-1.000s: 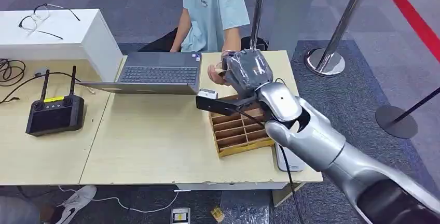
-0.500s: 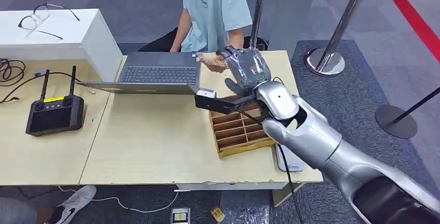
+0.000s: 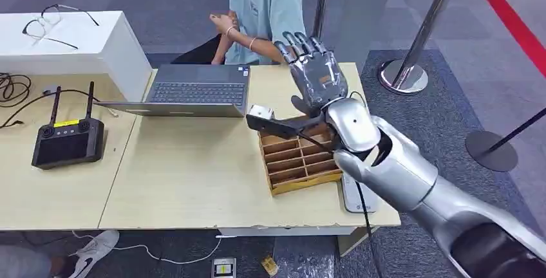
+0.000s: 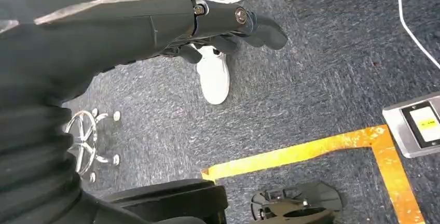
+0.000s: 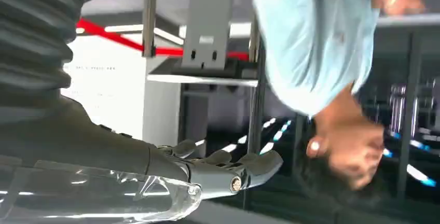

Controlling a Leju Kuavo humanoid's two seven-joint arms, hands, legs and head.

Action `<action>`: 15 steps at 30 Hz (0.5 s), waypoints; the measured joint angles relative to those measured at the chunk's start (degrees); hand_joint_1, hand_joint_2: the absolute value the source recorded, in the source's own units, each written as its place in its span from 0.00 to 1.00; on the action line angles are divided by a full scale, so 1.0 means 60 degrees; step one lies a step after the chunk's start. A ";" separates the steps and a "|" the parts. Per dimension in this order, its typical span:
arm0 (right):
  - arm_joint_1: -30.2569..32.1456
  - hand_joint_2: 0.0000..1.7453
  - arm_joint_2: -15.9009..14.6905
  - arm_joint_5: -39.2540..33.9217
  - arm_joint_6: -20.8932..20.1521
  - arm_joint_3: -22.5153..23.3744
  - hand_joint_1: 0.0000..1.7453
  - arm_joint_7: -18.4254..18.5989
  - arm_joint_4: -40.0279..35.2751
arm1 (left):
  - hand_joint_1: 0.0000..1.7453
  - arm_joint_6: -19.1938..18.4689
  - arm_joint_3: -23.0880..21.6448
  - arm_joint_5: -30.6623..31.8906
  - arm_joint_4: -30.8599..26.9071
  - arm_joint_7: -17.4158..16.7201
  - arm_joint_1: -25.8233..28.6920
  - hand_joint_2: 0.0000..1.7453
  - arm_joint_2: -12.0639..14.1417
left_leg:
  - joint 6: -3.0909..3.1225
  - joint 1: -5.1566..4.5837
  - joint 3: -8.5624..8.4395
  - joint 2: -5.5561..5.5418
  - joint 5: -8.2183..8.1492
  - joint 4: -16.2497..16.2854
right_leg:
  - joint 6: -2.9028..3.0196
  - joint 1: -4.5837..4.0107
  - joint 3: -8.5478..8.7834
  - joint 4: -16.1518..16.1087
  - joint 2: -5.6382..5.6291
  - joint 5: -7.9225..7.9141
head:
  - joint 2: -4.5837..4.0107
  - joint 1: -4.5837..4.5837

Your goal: Pass the card to the sensor for recognition and then transmit it.

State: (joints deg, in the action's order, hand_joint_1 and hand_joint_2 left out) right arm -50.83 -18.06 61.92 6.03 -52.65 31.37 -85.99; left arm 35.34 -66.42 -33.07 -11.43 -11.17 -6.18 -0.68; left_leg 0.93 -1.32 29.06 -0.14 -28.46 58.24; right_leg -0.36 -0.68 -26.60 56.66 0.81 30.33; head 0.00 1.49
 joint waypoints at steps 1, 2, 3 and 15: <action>0.0036 1.00 -0.0145 0.0101 -0.0098 0.0094 0.00 0.0170 -0.0275 | 0.00 0.0014 0.0004 -0.0018 0.0004 0.0000 0.0004 1.00 0.0000 | 0.0000 0.0000 0.0001 -0.0002 0.0000 0.0001 | 0.0000 0.0000 -0.0001 0.0000 0.0001 0.0000 | 0.0000 0.0004; 0.0090 1.00 -0.0323 0.0163 -0.0188 0.0186 0.00 0.0309 -0.0566 | 0.00 0.0025 0.0004 -0.0029 0.0004 0.0007 0.0010 1.00 0.0000 | 0.0000 0.0000 0.0004 -0.0006 0.0000 0.0003 | 0.0000 0.0001 0.0000 0.0000 0.0002 0.0000 | 0.0000 0.0004; 0.0121 1.00 -0.0443 0.0247 -0.0341 0.0276 0.00 0.0443 -0.0847 | 0.00 0.0033 0.0007 -0.0080 0.0004 0.0033 0.0021 1.00 0.0000 | 0.0001 0.0000 0.0003 -0.0004 -0.0001 0.0003 | 0.0000 0.0001 0.0000 0.0000 0.0001 0.0000 | 0.0000 0.0004; 0.1204 1.00 -0.3009 0.0481 -0.2361 0.2401 0.00 0.1438 -0.4314 | 0.00 -0.0321 0.0026 -0.0160 0.0015 -0.0445 0.0074 1.00 0.0051 | 0.0012 -0.0001 0.0003 -0.0004 -0.0011 0.0021 | -0.0001 0.0007 0.0000 -0.0006 -0.0001 0.0000 | 0.0000 0.0004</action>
State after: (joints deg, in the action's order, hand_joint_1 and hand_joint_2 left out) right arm -43.60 -36.11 64.81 -8.13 -38.24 40.00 -111.87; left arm 33.42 -66.27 -34.03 -11.34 -13.84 -5.74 -0.37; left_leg 1.00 -1.32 29.07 -0.16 -28.53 58.37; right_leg -0.37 -0.64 -26.60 56.63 0.81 30.33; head 0.00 1.51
